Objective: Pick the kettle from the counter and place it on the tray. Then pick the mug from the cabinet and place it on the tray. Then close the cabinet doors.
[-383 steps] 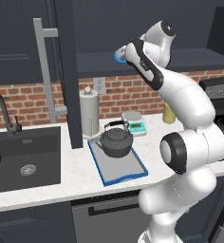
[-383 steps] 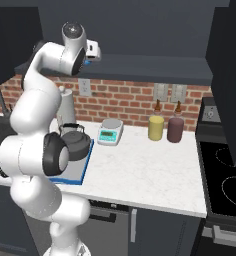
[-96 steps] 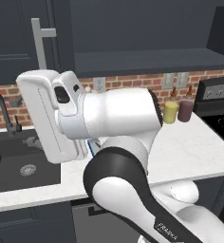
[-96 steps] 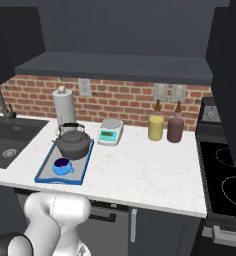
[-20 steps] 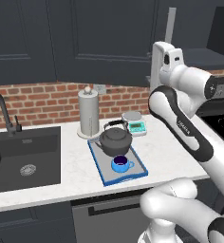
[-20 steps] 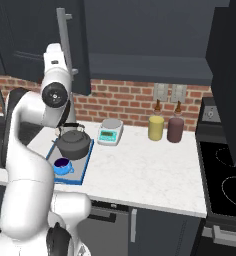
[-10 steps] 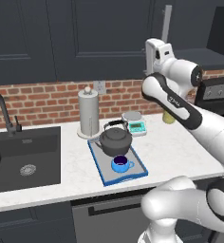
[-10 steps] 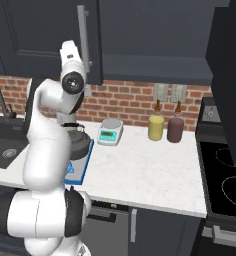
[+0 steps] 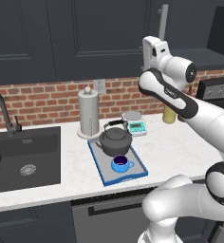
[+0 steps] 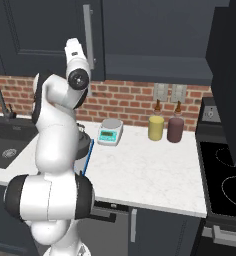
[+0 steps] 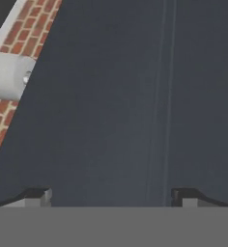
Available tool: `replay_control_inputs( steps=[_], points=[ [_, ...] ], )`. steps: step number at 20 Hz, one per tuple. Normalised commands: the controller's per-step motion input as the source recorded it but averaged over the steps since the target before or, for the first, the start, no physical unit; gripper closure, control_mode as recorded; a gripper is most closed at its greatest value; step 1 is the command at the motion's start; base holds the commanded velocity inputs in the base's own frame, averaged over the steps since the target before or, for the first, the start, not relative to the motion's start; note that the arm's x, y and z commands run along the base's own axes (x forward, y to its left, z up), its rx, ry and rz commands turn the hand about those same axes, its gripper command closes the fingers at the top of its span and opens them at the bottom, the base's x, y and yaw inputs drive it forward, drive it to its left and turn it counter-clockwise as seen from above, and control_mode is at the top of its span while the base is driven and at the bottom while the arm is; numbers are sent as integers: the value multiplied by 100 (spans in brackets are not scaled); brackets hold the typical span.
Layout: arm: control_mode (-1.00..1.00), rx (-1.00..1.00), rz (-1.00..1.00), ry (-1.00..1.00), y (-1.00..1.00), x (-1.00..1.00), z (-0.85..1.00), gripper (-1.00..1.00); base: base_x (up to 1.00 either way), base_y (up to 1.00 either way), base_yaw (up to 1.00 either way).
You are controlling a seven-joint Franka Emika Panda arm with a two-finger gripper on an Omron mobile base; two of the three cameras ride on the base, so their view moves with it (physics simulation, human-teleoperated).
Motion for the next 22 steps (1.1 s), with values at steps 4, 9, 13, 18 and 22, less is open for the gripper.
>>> replay_control_inputs(
  steps=[4, 9, 13, 18, 22],
  points=[
    [-100, 0, 0, 1, 1, 48, -23, -100, 0, 0, 0],
    [-100, 0, 0, 12, 0, 9, -15, -100, 0, 0, 0],
    [-100, 0, 0, 13, 0, -44, 0, -100, 0, 0, 0],
    [-100, 0, 0, 7, 5, -68, 0, -100, 0, 0, 0],
    [-100, 0, 0, 5, 13, -69, 0, -100, 0, 0, 0]
  ],
)
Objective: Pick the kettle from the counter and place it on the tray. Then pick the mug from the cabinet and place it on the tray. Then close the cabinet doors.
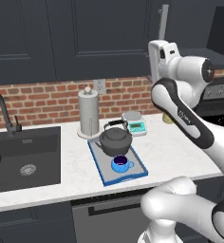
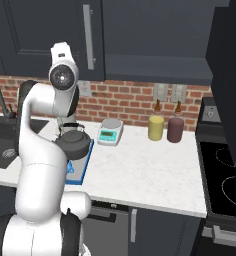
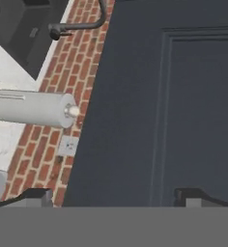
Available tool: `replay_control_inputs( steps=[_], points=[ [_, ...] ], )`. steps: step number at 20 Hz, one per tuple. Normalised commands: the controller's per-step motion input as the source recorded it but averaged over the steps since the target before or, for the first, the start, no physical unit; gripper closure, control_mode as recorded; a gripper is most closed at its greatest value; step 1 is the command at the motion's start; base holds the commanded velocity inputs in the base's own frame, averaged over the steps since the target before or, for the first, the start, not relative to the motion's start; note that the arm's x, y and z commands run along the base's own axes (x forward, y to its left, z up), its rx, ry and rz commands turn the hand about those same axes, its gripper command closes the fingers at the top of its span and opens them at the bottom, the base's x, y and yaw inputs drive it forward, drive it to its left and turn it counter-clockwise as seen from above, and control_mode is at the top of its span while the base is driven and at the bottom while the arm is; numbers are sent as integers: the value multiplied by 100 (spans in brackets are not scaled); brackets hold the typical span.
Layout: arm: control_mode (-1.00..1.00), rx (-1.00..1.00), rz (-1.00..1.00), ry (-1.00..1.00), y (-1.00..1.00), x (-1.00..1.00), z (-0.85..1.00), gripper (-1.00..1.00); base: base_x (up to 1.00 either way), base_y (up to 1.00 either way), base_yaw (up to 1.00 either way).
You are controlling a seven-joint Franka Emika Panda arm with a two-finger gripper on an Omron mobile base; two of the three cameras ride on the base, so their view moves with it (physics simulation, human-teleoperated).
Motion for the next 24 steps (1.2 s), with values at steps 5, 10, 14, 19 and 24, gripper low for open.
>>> replay_control_inputs(
  steps=[5, 10, 14, 19, 24],
  points=[
    [-100, -4, 0, 1, 3, -80, 0, -100, 0, 0, 0],
    [-100, -19, 0, 5, -1, -72, 1, -100, 0, 0, 0],
    [-100, -20, 0, 2, -15, -67, 3, -100, 0, 0, 0],
    [-100, -11, 0, 0, -34, -58, 6, -100, 0, 0, 0],
    [-100, -15, 0, 0, -29, -49, 0, -100, 0, 0, 0]
  ],
)
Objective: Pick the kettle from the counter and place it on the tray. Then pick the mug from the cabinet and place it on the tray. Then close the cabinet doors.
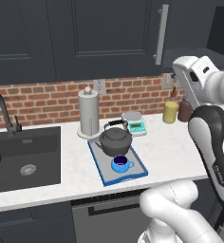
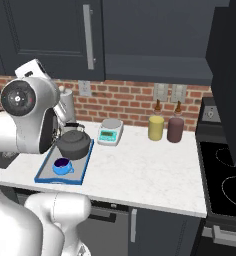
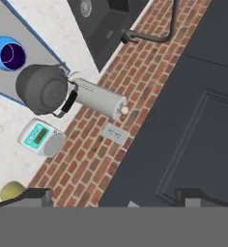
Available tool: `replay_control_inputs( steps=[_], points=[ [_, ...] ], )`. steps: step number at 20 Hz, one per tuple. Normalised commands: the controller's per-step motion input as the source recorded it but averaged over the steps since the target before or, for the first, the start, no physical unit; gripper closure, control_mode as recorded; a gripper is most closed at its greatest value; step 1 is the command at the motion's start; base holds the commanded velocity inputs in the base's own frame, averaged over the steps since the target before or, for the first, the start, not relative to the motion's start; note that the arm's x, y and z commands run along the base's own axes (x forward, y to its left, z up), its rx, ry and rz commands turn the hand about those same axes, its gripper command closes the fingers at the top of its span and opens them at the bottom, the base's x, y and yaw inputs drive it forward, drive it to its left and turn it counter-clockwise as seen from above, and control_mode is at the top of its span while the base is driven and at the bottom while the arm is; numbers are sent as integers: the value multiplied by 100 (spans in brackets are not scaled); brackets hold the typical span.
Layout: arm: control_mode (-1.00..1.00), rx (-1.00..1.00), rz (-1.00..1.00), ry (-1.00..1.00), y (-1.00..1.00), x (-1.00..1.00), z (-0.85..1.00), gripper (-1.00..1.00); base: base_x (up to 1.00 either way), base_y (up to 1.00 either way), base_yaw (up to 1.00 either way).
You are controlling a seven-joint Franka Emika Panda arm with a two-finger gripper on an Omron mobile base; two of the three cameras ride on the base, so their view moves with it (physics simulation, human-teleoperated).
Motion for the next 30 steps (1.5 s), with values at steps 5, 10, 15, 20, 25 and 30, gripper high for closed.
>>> replay_control_inputs(
  steps=[5, 10, 15, 20, 25, 30],
  points=[
    [-100, -13, 0, 15, -37, -38, 0, -100, 0, 0, 0],
    [-100, -11, -14, 11, -51, -21, 0, -100, 0, 0, 0],
    [-100, 0, -34, 2, -68, -4, 0, -100, 0, 0, 0],
    [-100, 0, -36, -15, -69, -11, 0, -100, 0, 0, 0],
    [-100, 0, -38, -28, -62, -4, -3, -100, 0, 0, 0],
    [-100, 0, -29, -8, -73, 0, 0, -100, 0, 0, 0]
  ],
)
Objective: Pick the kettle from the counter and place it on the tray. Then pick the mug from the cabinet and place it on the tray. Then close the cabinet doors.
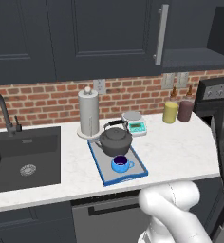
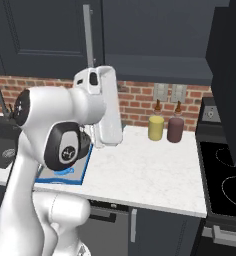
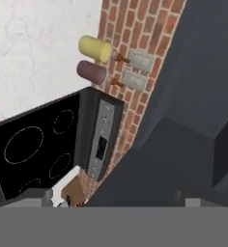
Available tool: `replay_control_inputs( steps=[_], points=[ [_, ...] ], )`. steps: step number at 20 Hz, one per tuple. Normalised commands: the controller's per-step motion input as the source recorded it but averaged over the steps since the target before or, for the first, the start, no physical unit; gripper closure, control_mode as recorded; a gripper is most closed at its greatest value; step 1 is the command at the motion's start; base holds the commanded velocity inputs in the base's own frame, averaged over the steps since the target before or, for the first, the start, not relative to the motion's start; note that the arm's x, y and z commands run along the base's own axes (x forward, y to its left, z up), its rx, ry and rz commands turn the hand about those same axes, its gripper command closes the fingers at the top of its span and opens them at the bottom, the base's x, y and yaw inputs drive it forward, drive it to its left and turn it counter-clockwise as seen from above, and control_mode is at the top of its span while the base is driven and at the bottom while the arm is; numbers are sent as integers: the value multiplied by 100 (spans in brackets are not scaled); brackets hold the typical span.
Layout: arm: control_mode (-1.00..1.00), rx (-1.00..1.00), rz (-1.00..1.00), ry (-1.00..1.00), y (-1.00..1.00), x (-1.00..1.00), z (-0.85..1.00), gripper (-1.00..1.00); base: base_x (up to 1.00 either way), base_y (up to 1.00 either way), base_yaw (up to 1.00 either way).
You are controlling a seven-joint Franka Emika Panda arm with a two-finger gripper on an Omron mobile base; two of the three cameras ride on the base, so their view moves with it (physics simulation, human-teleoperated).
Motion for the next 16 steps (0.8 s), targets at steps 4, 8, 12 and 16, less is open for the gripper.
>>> replay_control_inputs(
  steps=[4, 8, 12, 16],
  points=[
    [-100, 0, -32, -2, -77, 0, 0, -100, 0, 0, 0],
    [-100, 0, -35, 0, -68, -2, 0, -100, 0, 0, 0],
    [-100, 0, -49, 0, -50, -19, 0, -100, 0, 0, 0],
    [-100, 0, -52, -1, -43, -40, 0, -100, 0, 0, 0]
  ],
)
